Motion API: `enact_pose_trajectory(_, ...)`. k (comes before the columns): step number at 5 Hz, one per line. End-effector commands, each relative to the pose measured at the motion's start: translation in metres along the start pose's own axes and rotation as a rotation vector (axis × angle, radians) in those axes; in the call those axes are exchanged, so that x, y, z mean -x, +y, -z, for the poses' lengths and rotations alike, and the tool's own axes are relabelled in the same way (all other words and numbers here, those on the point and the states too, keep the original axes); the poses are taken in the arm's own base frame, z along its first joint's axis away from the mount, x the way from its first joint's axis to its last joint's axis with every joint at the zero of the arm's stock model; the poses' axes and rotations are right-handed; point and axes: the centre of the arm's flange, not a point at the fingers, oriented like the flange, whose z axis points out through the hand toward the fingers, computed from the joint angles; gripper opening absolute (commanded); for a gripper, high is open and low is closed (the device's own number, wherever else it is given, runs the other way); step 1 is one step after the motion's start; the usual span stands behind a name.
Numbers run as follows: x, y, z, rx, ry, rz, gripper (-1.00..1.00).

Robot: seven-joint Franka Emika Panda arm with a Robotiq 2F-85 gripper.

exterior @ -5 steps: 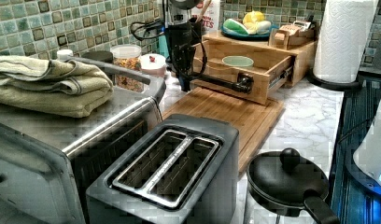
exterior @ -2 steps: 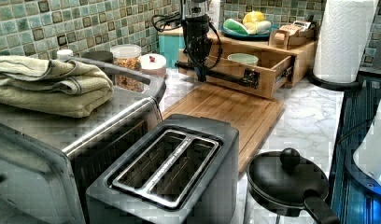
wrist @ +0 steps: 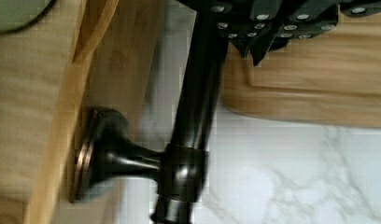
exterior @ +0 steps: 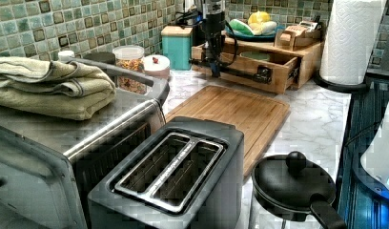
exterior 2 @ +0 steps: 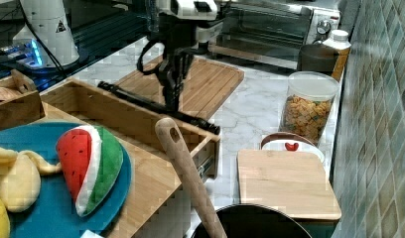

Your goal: Close the drawer.

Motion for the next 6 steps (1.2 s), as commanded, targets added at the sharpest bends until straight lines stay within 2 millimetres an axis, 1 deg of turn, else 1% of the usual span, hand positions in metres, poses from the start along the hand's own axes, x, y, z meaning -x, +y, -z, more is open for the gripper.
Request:
enact_pose_trajectory(1, 0.078, 0.217, 0.019, 0.132, 0.054, -0.18, -1.0)
enact_pose_trajectory(2, 0.084, 0.255, 0.008, 0.098, 0.035, -0.317, -1.0)
enact_pose_trajectory(3, 0.086, 0.259, 0.014, 0.141, 0.035, -0.401, -1.0)
enact_pose_trajectory(6, 0.086, 0.259, 0.014, 0.141, 0.035, -0.401, -1.0)
